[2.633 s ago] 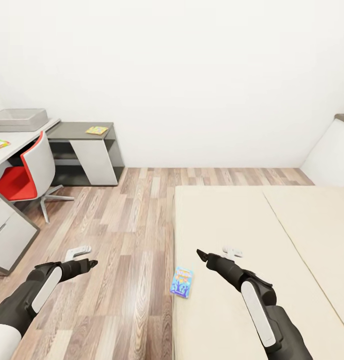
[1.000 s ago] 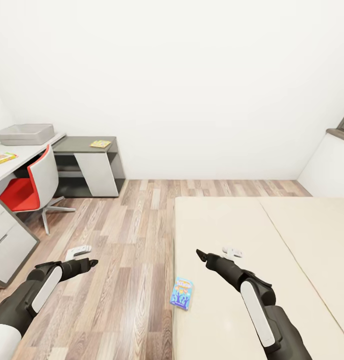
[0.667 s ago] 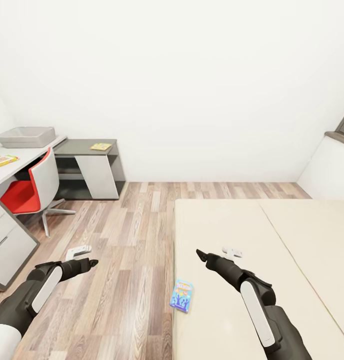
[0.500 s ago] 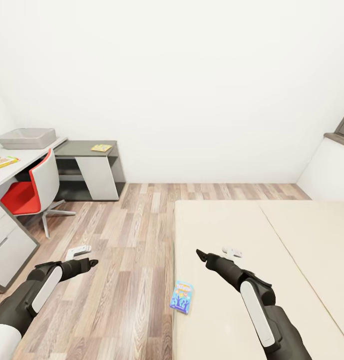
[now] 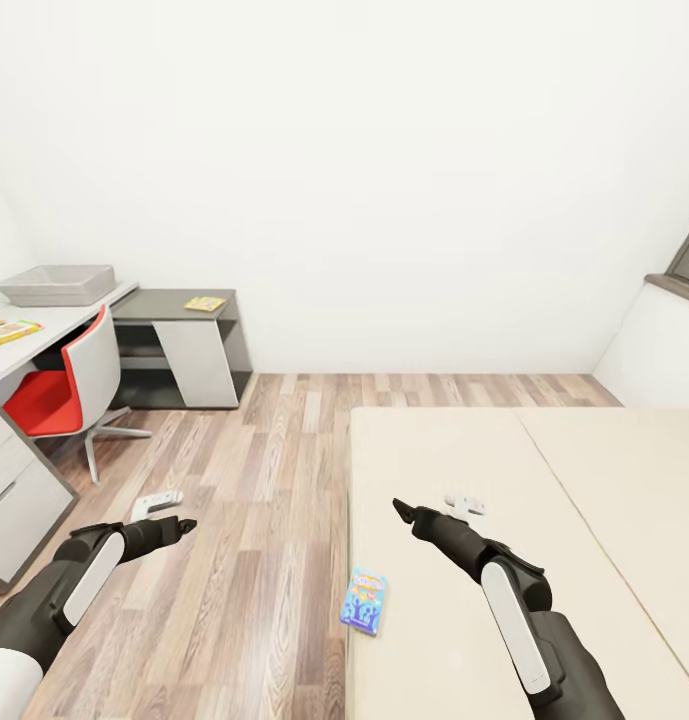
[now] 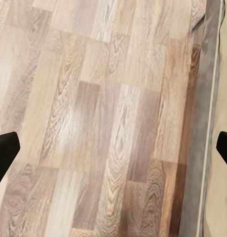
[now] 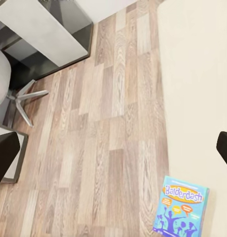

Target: Put all the toys in the child's room - the three board games (two on the bed and one on the table), the two jigsaw puzzles on the table, and the tennis ball on the table - inside the toy box on the table in the child's room.

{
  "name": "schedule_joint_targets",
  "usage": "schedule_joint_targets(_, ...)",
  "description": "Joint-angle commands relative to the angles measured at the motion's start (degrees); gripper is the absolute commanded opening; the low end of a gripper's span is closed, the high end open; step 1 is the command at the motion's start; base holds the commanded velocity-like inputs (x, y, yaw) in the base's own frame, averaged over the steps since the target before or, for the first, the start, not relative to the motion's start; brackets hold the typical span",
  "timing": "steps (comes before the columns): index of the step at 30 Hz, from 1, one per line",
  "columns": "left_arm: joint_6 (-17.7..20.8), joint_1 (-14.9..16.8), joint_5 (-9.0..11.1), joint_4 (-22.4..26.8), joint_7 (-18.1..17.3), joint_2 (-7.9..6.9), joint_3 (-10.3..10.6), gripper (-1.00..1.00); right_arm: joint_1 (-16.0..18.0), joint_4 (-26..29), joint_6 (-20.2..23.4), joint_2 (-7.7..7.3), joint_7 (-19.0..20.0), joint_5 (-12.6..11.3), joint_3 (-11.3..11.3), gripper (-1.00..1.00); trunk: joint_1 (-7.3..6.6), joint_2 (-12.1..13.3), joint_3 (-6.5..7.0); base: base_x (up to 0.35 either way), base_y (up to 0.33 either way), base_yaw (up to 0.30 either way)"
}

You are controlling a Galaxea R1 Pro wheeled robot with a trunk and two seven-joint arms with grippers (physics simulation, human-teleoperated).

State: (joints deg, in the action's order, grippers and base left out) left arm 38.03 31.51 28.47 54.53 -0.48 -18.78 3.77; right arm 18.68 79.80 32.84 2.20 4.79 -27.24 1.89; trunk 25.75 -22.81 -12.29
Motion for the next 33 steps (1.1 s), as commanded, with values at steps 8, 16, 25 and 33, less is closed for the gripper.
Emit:
schedule_joint_targets(8,0.20,0.04,0.00,0.05,-0.05,-0.08,0.14,1.00,0.04,0.02,0.29,0.14,0.13,-0.01,-0.05,1.00,0.04,-0.11,0.65,0.000,0.000,0.000)
schedule_joint_targets(16,0.20,0.04,0.00,0.05,-0.03,-0.03,0.10,1.00,0.04,0.01,0.29,0.01,0.13,-0.01,-0.12,1.00,0.04,-0.11,1.40,0.000,0.000,0.000)
schedule_joint_targets(25,0.20,0.04,0.00,0.05,-0.05,-0.03,0.09,1.00,0.04,0.01,0.09,0.04,0.13,-0.01,-0.13,1.00,0.04,-0.11,2.26,0.000,0.000,0.000)
schedule_joint_targets(33,0.20,0.04,0.00,0.05,-0.05,-0.03,0.09,1.00,0.04,0.01,0.03,0.10,0.13,-0.01,-0.13,1.00,0.04,-0.11,3.01,0.000,0.000,0.000)
